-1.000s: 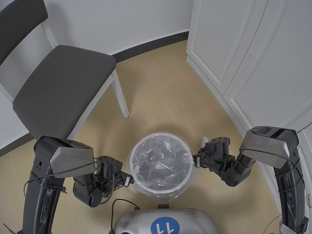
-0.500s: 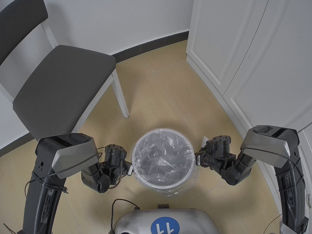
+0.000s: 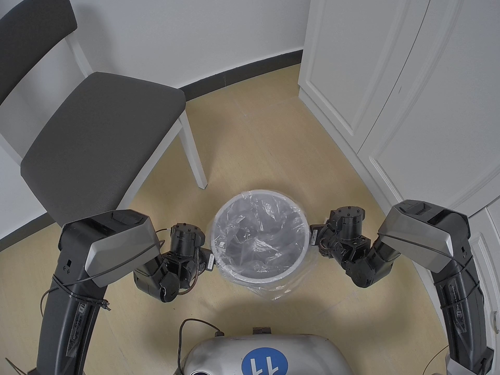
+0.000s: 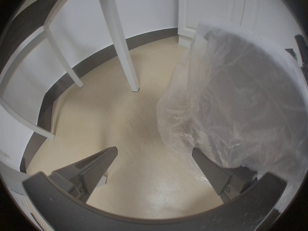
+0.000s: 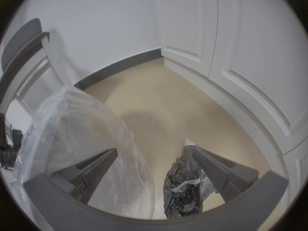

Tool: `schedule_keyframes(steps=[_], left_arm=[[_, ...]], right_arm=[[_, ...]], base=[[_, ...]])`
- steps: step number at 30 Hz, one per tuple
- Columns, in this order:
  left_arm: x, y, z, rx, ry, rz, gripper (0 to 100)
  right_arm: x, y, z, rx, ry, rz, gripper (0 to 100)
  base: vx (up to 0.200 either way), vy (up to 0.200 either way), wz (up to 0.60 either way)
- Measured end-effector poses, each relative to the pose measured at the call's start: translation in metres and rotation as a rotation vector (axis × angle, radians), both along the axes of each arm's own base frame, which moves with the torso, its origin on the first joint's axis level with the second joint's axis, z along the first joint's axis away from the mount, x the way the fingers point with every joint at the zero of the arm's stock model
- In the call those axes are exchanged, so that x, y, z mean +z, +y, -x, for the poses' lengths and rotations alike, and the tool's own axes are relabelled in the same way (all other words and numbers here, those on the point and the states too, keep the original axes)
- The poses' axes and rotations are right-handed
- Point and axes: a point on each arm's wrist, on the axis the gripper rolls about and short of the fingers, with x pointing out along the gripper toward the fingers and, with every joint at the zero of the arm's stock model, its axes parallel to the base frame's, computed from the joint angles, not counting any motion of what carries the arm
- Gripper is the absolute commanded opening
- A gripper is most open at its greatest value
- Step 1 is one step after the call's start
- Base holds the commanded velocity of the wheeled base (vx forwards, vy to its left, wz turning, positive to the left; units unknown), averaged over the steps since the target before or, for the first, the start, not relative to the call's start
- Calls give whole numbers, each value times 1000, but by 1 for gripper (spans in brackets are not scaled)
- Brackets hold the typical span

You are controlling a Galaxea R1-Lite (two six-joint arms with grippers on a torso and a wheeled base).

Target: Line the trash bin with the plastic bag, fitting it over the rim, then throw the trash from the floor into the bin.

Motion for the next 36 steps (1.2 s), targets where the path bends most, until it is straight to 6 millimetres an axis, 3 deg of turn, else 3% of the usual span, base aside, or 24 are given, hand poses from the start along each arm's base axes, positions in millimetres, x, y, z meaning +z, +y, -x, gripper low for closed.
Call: schedule_keyframes(steps=[5, 12, 27, 36], left_arm=[[-1, 2, 3, 43, 3, 11, 100], [-1, 8, 20, 50, 20, 14, 100], [16, 21, 60, 56, -30, 71, 100], [33, 34, 79, 62, -80, 95, 100]], right_arm=[[-5, 0, -5, -10, -10, -12, 100], [-12, -10, 5, 5, 41, 48, 100], [11, -40, 35, 48, 105, 225, 100], [1, -45, 42, 63, 245, 274, 100]], base=[[0, 0, 0], [0, 0, 0], [0, 0, 0], [0, 0, 0]])
